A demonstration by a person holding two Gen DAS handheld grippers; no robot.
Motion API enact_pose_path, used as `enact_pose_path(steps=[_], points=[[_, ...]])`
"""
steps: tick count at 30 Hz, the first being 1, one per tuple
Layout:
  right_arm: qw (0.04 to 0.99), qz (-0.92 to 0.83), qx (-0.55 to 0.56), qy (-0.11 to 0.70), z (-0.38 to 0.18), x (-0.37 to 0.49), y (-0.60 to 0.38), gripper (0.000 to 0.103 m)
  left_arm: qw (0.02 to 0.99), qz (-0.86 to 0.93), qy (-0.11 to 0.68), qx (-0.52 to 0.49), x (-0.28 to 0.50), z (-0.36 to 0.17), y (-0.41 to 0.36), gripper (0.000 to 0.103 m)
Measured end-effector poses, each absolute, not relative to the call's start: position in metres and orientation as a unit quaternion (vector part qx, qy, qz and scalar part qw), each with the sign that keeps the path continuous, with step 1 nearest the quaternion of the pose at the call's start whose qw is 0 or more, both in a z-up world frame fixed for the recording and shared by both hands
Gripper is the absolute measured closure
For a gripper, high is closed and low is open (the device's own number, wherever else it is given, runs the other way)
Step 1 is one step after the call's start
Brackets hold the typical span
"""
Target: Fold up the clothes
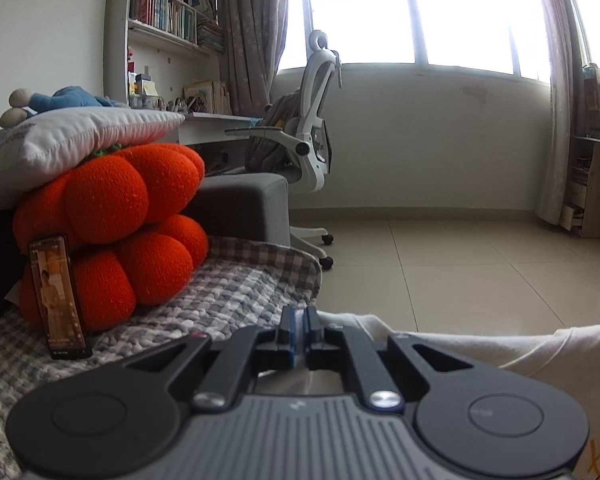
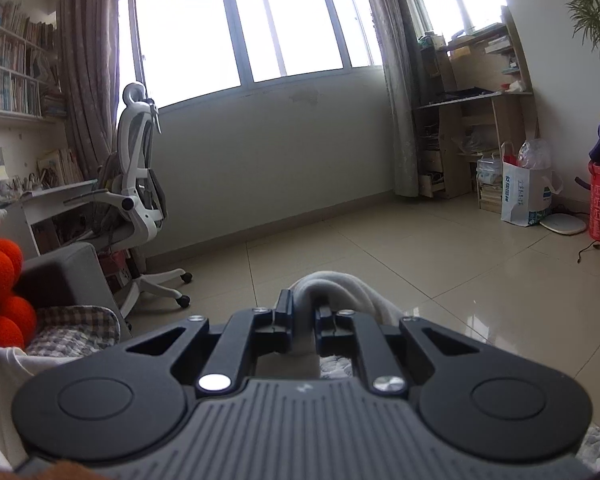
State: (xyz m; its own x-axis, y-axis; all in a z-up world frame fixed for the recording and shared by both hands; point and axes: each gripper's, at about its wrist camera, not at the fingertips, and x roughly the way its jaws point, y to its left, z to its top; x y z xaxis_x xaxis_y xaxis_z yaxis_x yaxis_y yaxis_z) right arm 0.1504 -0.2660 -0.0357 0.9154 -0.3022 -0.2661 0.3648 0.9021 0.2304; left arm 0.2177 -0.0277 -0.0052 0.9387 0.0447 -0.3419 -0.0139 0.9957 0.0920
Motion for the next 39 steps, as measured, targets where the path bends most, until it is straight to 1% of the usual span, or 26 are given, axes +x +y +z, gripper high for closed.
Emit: enact_pose_path(steps=[8,11,13,15,17,18,19,20,21,22,23,24,25,29,31,36,39], points=[[0.966,-0.166,0.127,0.155,-0.055,0.169,-0.27,0.091,0.975,0.019,0.219,0.041,0.237,-0.05,-0.03,0.099],[0.963,-0.165,0.128,0.171,-0.062,0.173,-0.271,0.09,0.972,0.018,0.233,0.033,0.24,-0.053,-0.028,0.098],[0.961,-0.163,0.127,0.185,-0.065,0.176,-0.272,0.088,0.97,0.016,0.243,0.024,0.244,-0.055,-0.025,0.094],[0.958,-0.159,0.132,0.198,-0.066,0.178,-0.274,0.087,0.966,0.013,0.259,0.014,0.25,-0.057,-0.023,0.094],[0.956,-0.155,0.138,0.208,-0.065,0.179,-0.276,0.086,0.963,0.011,0.27,0.002,0.253,-0.059,-0.019,0.092],[0.956,-0.151,0.135,0.211,-0.064,0.179,-0.275,0.084,0.963,0.007,0.27,-0.003,0.253,-0.059,-0.018,0.089],[0.957,-0.147,0.128,0.214,-0.062,0.179,-0.273,0.083,0.963,0.003,0.269,-0.009,0.252,-0.058,-0.016,0.081],[0.958,-0.144,0.12,0.215,-0.06,0.178,-0.271,0.081,0.962,0.0,0.272,-0.011,0.252,-0.057,-0.016,0.074],[0.96,-0.14,0.113,0.216,-0.057,0.176,-0.268,0.073,0.961,-0.002,0.278,-0.014,0.25,-0.056,-0.016,0.059],[0.961,-0.136,0.106,0.216,-0.054,0.174,-0.266,0.068,0.959,-0.003,0.284,-0.016,0.249,-0.054,-0.016,0.052],[0.962,-0.131,0.1,0.215,-0.051,0.172,-0.263,0.059,0.957,-0.008,0.289,-0.021,0.246,-0.052,-0.016,0.05],[0.964,-0.126,0.095,0.216,-0.048,0.17,-0.261,0.056,0.956,-0.013,0.293,-0.025,0.243,-0.049,-0.016,0.048],[0.964,-0.118,0.09,0.219,-0.044,0.168,-0.258,0.055,0.954,-0.018,0.298,-0.027,0.241,-0.046,-0.017,0.045],[0.962,-0.097,0.092,0.236,-0.029,0.156,-0.253,0.053,0.948,-0.014,0.317,-0.022,0.226,-0.029,-0.02,0.039],[0.961,-0.092,0.095,0.243,-0.025,0.15,-0.252,0.052,0.944,-0.018,0.329,-0.017,0.217,-0.021,-0.022,0.034],[0.957,-0.083,0.102,0.26,-0.017,0.134,-0.248,0.049,0.935,-0.019,0.353,0.025,0.193,-0.011,-0.032,0.032],[0.954,-0.078,0.106,0.269,-0.012,0.124,-0.246,0.049,0.93,-0.022,0.366,0.027,0.178,-0.008,-0.031,0.031]])
